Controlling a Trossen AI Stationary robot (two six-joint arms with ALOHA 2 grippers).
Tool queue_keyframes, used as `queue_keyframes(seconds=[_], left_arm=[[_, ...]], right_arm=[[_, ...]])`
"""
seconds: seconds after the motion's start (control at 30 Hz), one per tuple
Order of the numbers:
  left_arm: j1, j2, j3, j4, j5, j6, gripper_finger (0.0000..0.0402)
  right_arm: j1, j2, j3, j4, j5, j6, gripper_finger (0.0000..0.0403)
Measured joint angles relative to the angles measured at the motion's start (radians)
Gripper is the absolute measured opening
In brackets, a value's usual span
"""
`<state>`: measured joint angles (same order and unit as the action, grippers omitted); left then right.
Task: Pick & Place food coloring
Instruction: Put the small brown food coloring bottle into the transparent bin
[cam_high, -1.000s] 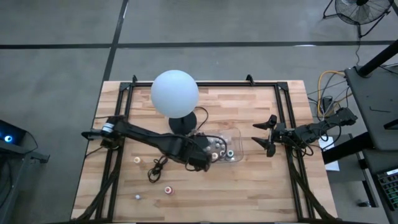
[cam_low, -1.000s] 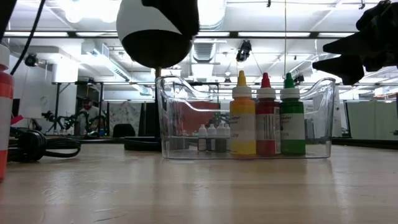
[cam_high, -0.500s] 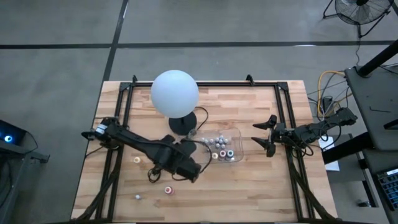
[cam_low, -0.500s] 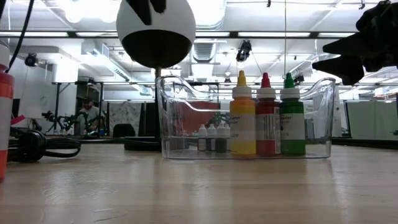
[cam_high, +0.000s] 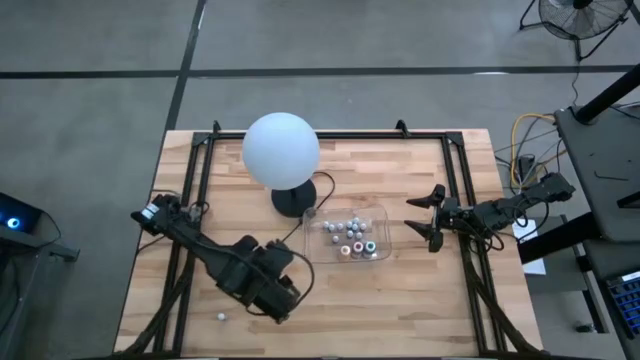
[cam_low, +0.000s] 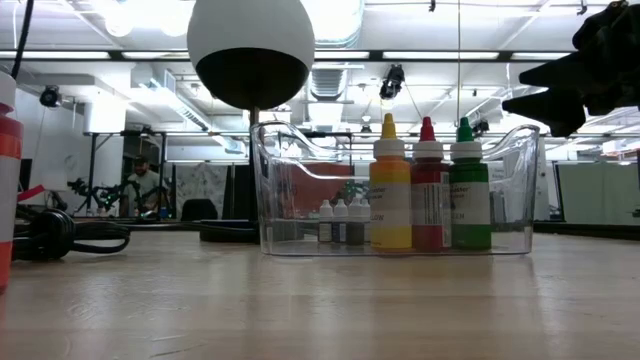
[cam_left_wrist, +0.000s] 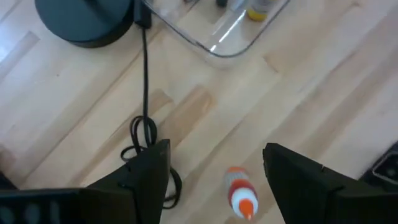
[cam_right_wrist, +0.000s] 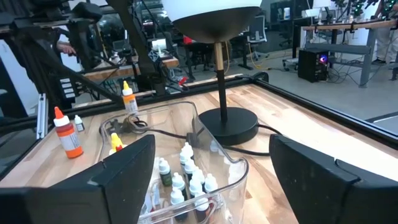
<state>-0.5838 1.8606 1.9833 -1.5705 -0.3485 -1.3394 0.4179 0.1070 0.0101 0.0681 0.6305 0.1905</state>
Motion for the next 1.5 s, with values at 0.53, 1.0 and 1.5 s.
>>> queue_keyframes(seconds=[0.53,1.0,1.5], left_arm=[[-0.189,-0.126,-0.179,-0.001,0.018,-0.057,0.0227],[-0.327,-0.129,-0.404,0.164,0.059,-0.157,0.0227],[-0.382,-0.129,-0.656,0.439,0.132,-0.259,0.0226]], right_arm=[[0.001,0.000,0.000,0.000,0.000,0.000,0.0299],[0.001,0.000,0.000,0.000,0.000,0.000,0.0308],[0.000,0.000,0.000,0.000,0.000,0.000,0.0300]])
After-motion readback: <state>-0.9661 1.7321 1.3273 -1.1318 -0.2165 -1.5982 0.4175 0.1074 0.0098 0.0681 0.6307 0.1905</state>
